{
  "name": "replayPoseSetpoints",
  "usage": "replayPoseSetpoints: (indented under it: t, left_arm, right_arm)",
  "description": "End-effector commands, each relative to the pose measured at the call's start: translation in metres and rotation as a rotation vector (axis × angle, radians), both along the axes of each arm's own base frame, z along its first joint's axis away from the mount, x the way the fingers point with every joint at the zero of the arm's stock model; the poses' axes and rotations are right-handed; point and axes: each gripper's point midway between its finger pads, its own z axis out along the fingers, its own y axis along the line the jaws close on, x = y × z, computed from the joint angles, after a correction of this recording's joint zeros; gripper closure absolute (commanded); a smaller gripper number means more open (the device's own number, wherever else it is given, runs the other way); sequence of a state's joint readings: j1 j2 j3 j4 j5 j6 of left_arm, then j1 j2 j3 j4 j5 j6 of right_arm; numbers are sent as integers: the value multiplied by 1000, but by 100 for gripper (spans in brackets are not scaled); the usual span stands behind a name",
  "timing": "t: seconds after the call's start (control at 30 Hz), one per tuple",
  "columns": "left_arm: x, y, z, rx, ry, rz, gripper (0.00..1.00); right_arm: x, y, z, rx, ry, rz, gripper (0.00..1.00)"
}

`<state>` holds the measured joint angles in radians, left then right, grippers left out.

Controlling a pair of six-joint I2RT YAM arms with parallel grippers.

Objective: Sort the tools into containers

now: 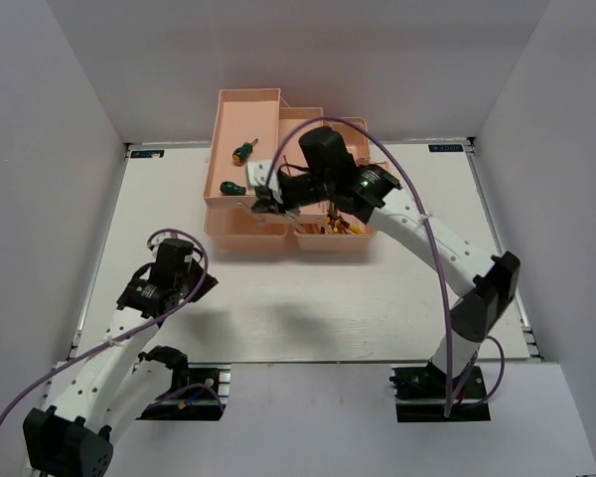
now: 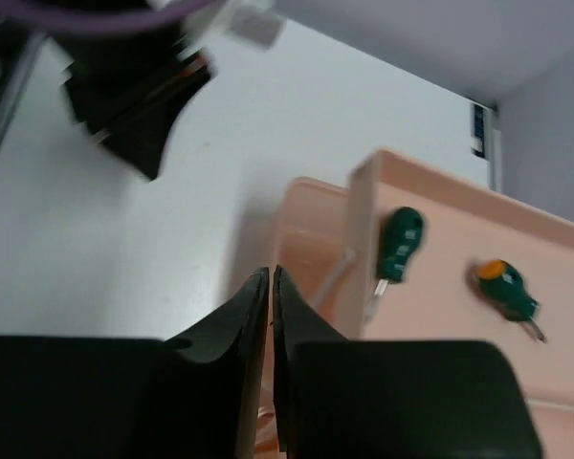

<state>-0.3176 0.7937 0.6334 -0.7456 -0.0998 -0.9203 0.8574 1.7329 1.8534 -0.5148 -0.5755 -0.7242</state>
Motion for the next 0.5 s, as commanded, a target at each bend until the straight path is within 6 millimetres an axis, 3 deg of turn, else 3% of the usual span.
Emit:
replayPoseSetpoints:
  t: [0.0, 0.03, 0.07, 0.1, 0.13, 0.17, 0.27, 0.4, 0.47]
  left_arm:
    - [-3, 16, 33, 1, -59, 101, 78]
    - [-21, 26, 24, 18, 2, 147, 62]
    - [-28, 36, 21, 49, 18, 184, 37]
    - [-36, 40, 17, 64, 45, 200, 29]
    - [-50, 44, 7, 82, 102, 207, 23]
    - [-58, 47, -3, 88, 132, 216, 20]
    - [-78, 46, -23, 65, 202, 231, 18]
    - [-80, 45, -16, 15, 136, 248, 16]
    - [-81, 45, -12, 10, 126, 248, 16]
  right_arm:
    - [-55, -16, -56, -86, 80, 262, 90]
    - [-51, -19, -97, -143, 99, 221, 86]
    - [-50, -18, -100, -140, 70, 201, 78]
    - [-35, -7, -98, -99, -15, 164, 66]
    - [-32, -11, -126, -154, -17, 131, 52]
    - [-33, -6, -133, -163, -38, 135, 40]
    - [-23, 3, -151, -211, -104, 100, 35]
    - [-5, 32, -164, -186, -200, 47, 35]
    - [3, 40, -159, -178, -236, 13, 35]
